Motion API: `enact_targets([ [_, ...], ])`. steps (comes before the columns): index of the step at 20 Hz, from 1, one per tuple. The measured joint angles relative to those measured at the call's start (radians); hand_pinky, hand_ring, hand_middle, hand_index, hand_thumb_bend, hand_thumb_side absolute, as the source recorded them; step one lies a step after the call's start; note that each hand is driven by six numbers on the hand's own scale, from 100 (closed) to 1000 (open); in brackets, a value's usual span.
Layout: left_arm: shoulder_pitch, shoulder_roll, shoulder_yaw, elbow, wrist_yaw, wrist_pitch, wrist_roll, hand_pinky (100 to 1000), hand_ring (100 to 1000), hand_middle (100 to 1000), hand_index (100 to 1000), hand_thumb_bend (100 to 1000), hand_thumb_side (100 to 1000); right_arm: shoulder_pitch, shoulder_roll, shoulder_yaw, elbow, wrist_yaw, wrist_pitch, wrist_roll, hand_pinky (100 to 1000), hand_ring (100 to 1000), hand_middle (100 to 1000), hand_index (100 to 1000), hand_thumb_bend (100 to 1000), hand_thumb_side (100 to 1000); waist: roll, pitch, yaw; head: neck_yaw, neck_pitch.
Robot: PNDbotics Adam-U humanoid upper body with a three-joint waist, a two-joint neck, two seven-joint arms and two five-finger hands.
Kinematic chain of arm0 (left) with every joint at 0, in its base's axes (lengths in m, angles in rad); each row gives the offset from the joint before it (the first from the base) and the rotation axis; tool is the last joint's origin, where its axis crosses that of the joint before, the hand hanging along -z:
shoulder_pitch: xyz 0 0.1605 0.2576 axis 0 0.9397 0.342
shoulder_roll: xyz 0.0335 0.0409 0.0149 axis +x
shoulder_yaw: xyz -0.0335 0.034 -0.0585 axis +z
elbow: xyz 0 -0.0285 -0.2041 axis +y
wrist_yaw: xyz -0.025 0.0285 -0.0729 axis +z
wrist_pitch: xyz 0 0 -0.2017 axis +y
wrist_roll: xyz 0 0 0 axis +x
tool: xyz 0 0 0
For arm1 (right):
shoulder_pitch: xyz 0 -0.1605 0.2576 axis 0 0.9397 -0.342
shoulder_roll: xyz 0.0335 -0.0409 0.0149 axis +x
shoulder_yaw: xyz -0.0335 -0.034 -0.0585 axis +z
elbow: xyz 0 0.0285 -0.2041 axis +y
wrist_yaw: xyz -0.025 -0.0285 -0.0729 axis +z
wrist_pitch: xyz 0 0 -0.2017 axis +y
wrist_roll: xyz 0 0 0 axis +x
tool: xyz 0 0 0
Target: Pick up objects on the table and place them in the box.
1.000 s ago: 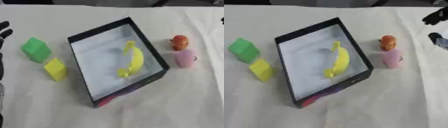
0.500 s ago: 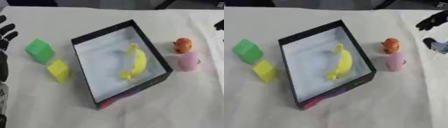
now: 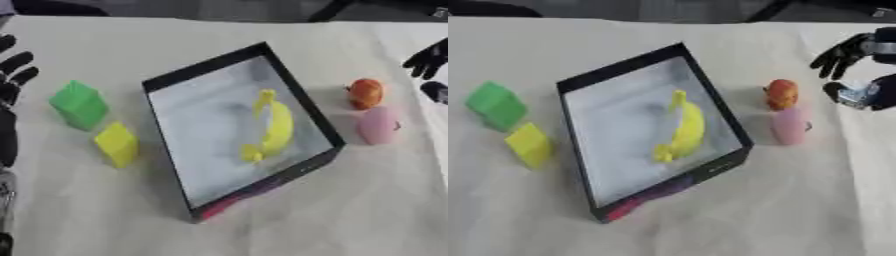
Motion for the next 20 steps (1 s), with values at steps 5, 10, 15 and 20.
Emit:
enact_targets([
  [5, 0.0, 0.0, 0.0, 0.0, 0.0, 0.0, -0.001, 813, 775, 790, 844, 208, 938, -0.01, 0.033, 0.026, 0.023, -0.013, -0.004, 0.054, 918, 775, 726, 882, 151, 269, 0.0, 0.0, 0.001, -0.001, 0.0],
  [10, 0.001, 0.0, -0.005, 0.0, 0.0, 0.001, -0.004, 813, 775, 791, 842, 208, 938, -0.014, 0.05, 0.036, 0.029, -0.002, 0.006, 0.084, 923, 785, 728, 875, 280, 430, 0.0, 0.0, 0.001, -0.002, 0.004],
  [15, 0.002, 0.0, -0.006, 0.0, 0.0, 0.002, -0.007, 813, 775, 791, 839, 208, 938, -0.018, 0.067, 0.054, 0.028, 0.055, 0.062, 0.043, 923, 792, 737, 881, 286, 507, 0.0, 0.0, 0.0, -0.007, 0.004],
  [20, 0.005, 0.0, -0.007, 0.0, 0.0, 0.003, -0.009, 813, 775, 791, 836, 207, 940, -0.01, 0.069, 0.082, -0.007, 0.099, 0.132, 0.022, 926, 803, 738, 888, 296, 510, 0.0, 0.0, 0.0, -0.012, 0.004],
])
